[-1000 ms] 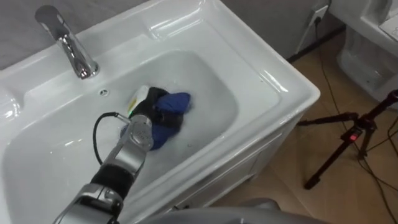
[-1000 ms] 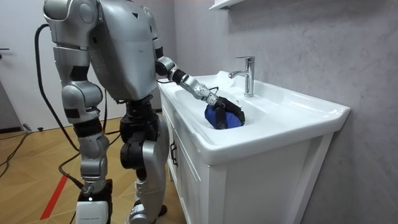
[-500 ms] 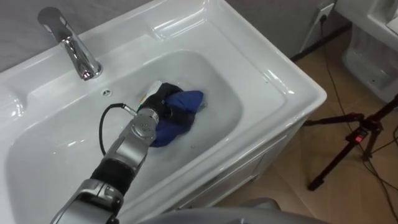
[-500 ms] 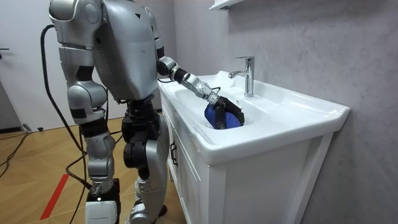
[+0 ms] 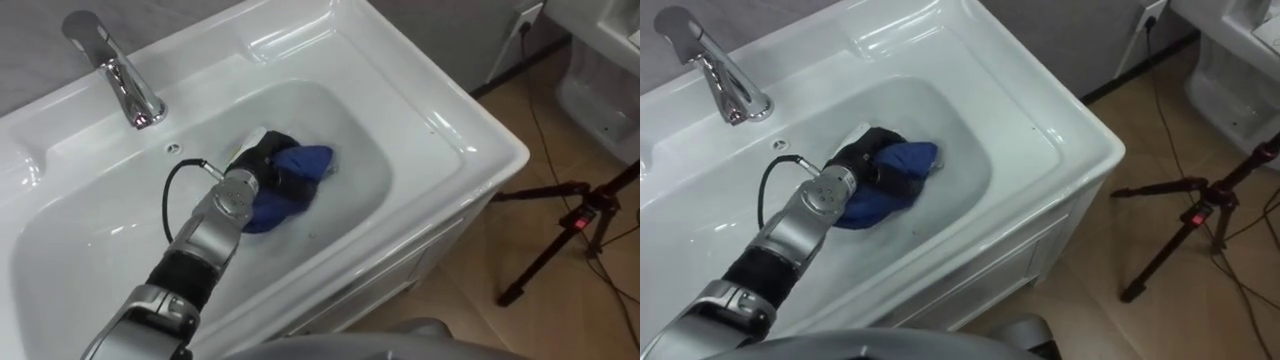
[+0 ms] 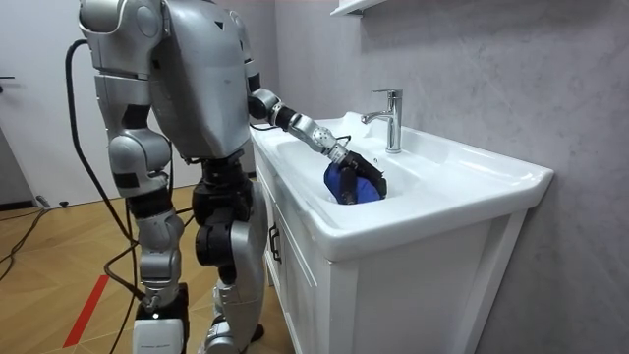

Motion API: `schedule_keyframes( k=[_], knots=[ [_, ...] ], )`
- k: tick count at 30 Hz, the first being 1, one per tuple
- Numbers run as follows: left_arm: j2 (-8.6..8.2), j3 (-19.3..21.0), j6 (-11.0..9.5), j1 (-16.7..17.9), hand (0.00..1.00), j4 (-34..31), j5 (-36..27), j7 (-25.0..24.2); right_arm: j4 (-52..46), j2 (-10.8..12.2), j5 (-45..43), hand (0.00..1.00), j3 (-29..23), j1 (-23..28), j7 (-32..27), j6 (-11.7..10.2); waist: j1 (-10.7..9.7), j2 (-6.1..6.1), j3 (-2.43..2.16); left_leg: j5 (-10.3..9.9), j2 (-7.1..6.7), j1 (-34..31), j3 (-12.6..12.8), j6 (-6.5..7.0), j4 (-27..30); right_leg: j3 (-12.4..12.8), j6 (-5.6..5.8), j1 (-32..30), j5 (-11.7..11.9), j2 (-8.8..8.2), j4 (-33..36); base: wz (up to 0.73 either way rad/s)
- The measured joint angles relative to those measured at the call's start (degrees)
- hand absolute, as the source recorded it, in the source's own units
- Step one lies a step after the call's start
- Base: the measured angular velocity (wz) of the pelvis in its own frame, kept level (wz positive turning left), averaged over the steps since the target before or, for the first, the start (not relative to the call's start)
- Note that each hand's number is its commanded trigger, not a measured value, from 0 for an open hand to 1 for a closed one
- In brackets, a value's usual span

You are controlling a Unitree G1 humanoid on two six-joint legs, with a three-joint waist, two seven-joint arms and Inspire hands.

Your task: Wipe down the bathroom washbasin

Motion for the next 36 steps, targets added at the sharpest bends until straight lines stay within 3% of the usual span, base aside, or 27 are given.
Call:
schedule_keyframes(
  k=[5,9,14,16,18,22,26,30,32,36],
  knots=[
    [0.58,-0.1,-0.6,0.5,1.0,0.2,1.2,0.1,0.6,0.0,0.0,0.0,-0.1,-0.1,-0.1,0.0,0.1,-0.12,0.05,0.0,0.0,0.0,0.1,0.0,0.0,0.1,0.0,0.0,0.0,0.04,-0.1,0.0],
    [0.81,0.3,-2.4,1.9,1.0,1.3,5.9,0.1,0.3,0.0,-0.3,0.0,-1.1,0.9,-0.1,0.3,1.2,-0.44,0.13,0.0,0.03,1.4,0.3,0.0,-0.1,1.1,-0.12,1.0,-0.1,0.19,-0.1,-0.11],
    [0.87,3.7,-3.3,4.9,1.0,2.0,9.8,0.2,-1.2,0.2,-0.9,0.0,-2.5,1.5,0.0,0.4,2.1,-1.42,0.18,0.0,0.05,2.6,0.7,0.0,-0.2,2.0,-0.18,1.8,-0.5,0.32,-0.1,-0.08],
    [0.86,6.2,-4.5,5.7,1.0,3.8,11.7,0.5,-1.3,0.2,-1.0,0.0,-3.9,1.7,0.0,0.4,4.1,-1.9,-0.03,0.0,0.12,3.2,1.3,0.0,-0.2,2.9,-0.24,2.0,-0.6,0.51,0.3,-0.23],
    [0.92,8.1,-5.2,6.1,1.0,4.8,14.3,1.7,-1.3,0.3,-1.4,0.0,-4.9,1.7,0.0,0.4,4.8,-2.28,-0.08,0.0,0.11,3.2,1.4,0.0,-0.3,2.9,-0.2,1.7,-0.7,0.54,0.7,-0.02],
    [2.22,12.1,-5.2,8.0,1.0,6.3,20.8,5.5,-1.5,0.3,-1.5,0.0,-5.9,1.8,0.0,0.5,6.3,-2.93,-0.4,0.0,0.16,3.6,1.2,0.0,-0.3,3.1,-0.22,1.8,-0.7,0.66,1.0,-0.02],
    [4.02,13.6,-4.9,10.1,1.0,7.3,29.6,9.2,-1.5,0.3,-1.5,0.0,-7.7,2.0,-0.1,1.9,7.5,-2.91,-0.7,0.0,0.26,3.5,1.3,0.0,-0.4,2.9,-0.26,1.9,-0.6,0.75,1.0,0.03],
    [4.94,13.7,-4.4,12.6,1.0,7.9,40.4,14.1,-1.5,0.0,-1.5,0.0,-8.9,1.9,-0.1,2.3,8.2,-2.67,-1.43,0.0,0.68,3.6,1.2,-0.01,-0.6,2.8,-0.54,1.9,-0.2,1.21,0.9,-0.02],
    [5.39,13.1,-2.9,13.9,1.0,8.4,43.2,16.6,-1.3,-0.2,-1.5,0.0,-8.9,1.7,-0.1,2.4,8.4,-2.45,-1.79,0.0,1.0,3.8,1.3,-0.03,-0.6,2.8,-0.78,1.9,0.0,1.49,0.8,-0.08],
    [6.37,12.8,2.2,15.6,1.0,9.7,51.4,18.6,-1.2,-2.0,-1.5,0.0,-9.0,0.7,0.0,2.4,8.9,-1.73,-1.94,0.0,1.38,3.9,1.3,-0.04,-0.6,3.0,-1.08,1.9,0.3,1.85,0.9,-0.03]
  ],
)
